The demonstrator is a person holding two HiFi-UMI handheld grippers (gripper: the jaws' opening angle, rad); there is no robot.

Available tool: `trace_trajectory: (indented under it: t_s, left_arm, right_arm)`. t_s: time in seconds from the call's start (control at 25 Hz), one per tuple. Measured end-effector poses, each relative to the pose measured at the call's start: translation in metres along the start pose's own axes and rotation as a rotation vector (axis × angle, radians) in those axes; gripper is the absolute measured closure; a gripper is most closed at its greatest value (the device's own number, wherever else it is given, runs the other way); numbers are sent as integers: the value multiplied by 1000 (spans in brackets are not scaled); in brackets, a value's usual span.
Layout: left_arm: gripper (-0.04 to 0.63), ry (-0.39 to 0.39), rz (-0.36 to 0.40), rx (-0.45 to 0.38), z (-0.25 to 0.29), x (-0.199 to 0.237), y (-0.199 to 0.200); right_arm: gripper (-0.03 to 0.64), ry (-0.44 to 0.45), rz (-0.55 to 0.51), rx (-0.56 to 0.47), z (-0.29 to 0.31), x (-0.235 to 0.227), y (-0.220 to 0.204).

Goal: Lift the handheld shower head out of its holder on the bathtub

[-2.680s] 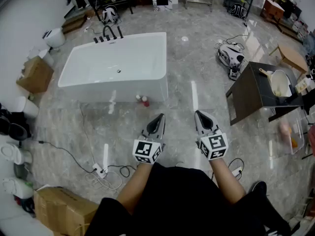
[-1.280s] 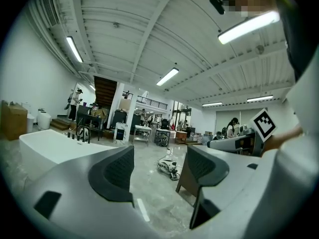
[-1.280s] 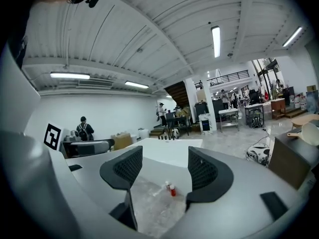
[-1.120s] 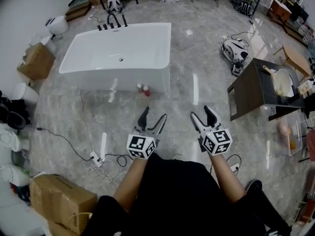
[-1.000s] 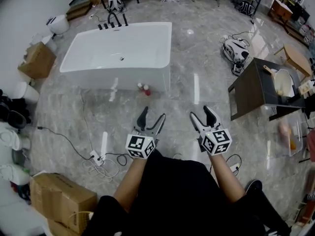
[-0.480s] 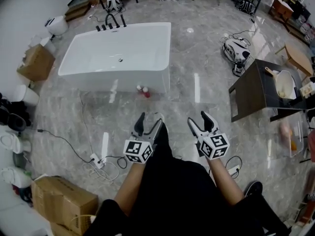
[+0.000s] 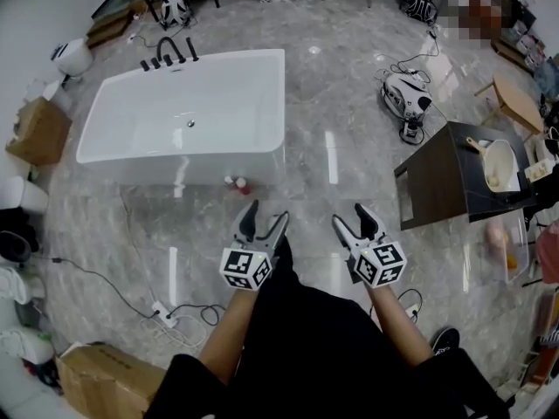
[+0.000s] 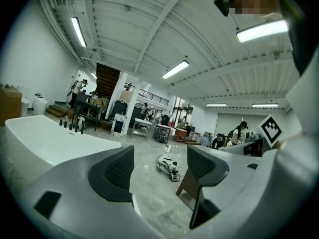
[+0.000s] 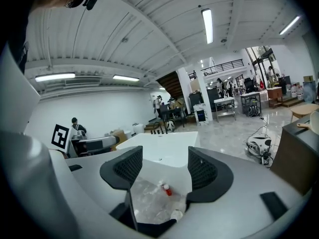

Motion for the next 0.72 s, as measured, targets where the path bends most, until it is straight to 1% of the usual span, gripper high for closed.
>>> trace_trajectory:
  t_s: [0.12,0.32,0.52,0.64,0.72]
  left_arm:
    - [285,-15,2,0,53,23,17]
    - [285,-36,4,19,128,61,42]
    - [285,-31,-6,37,185,109,66]
    - [285,-32,-17,62,215,133,73]
    - [285,-31,-23,64,234,148,80]
  right_arm:
    - [365,-1,-6,13,47,-29,24]
    - [365,-4,-34,38,121,-66,61]
    - [365,2,-30,65,197,-95,95]
    - [365,2,-36,85,231,-111,111]
    - [365,-1,-42,100,251,-121,121]
Point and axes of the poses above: the fingertips, and each gripper's own axes: z forward along the fingers, x to its left, y out of its top, the point moved 1 cm from there along -z, backward along the fingers, and after that the axes turned 12 degrees about y, right-handed, at the moved point
